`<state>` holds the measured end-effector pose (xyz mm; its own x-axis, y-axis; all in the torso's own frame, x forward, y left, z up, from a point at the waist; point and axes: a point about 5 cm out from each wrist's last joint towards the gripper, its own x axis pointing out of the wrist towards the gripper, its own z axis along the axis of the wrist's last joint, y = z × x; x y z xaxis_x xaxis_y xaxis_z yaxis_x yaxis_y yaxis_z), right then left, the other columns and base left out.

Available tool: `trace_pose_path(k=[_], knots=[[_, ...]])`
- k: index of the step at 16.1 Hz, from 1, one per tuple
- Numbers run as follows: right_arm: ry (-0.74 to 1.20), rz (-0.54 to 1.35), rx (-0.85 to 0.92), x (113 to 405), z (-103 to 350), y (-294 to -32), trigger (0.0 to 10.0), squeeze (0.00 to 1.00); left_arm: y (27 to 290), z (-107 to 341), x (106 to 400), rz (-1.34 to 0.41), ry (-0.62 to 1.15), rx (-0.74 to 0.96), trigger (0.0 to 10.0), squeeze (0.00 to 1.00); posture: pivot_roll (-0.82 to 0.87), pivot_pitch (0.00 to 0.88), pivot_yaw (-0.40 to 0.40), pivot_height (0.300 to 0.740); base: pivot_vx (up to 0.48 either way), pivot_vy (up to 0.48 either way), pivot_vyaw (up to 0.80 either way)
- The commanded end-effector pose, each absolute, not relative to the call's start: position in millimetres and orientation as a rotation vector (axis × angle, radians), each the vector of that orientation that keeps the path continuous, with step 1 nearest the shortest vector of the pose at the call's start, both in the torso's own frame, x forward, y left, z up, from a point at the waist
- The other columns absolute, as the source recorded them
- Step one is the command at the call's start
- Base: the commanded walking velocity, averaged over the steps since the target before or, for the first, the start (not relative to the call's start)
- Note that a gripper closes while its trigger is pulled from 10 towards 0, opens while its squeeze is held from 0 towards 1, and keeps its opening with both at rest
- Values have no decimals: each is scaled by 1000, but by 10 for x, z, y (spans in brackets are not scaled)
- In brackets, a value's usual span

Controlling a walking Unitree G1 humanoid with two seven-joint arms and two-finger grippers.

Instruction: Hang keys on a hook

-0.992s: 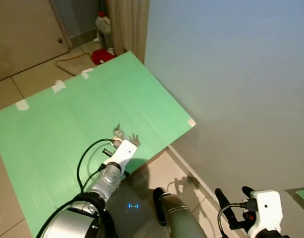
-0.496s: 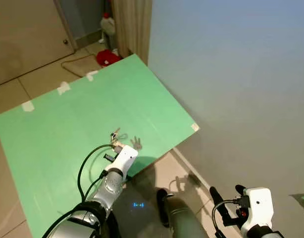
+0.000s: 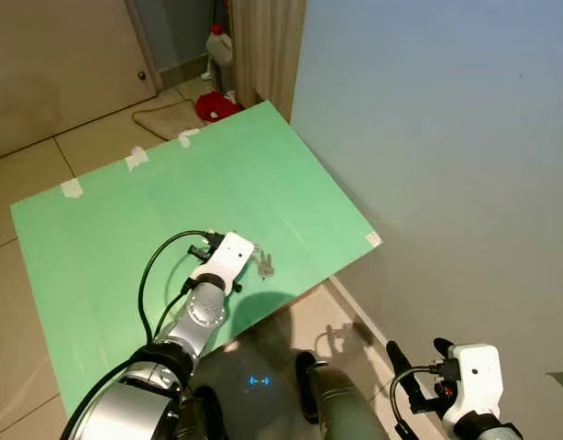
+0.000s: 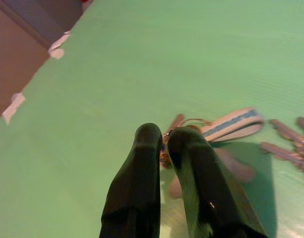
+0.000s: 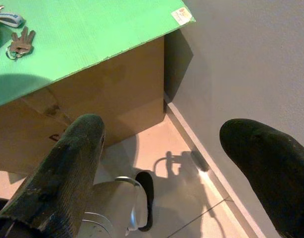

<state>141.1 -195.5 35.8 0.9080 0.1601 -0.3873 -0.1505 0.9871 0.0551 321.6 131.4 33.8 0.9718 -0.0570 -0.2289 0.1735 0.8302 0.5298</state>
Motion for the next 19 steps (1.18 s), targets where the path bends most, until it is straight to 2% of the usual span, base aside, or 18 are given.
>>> trace_pose_path(k=[1, 3, 4, 10, 19], knots=[[437, 147, 16, 1334, 295, -2001, 10000, 0, 1261, 273, 3169, -151, 235, 577, 10000, 0, -375, 235, -45, 740, 0, 0, 0], [440, 148, 14, 1333, 289, -2020, 10000, 0, 1248, 297, 3194, -148, 235, 566, 10000, 0, -376, 233, -50, 740, 0, 0, 0], [439, 149, 12, 1339, 291, -2029, 10000, 0, 1275, 295, 3210, -144, 256, 562, 10000, 1000, -381, 238, -53, 740, 0, 0, 0], [445, 151, 11, 1330, 297, -2051, 10000, 0, 1460, 189, 3211, -138, 440, 606, 10000, 1000, -405, 265, -75, 740, 0, 0, 0], [455, 140, 2, 1239, 335, -2077, 10000, 0, 1502, 292, 3311, -131, 445, 605, 10000, 1000, -445, 280, -87, 740, 0, 0, 0]])
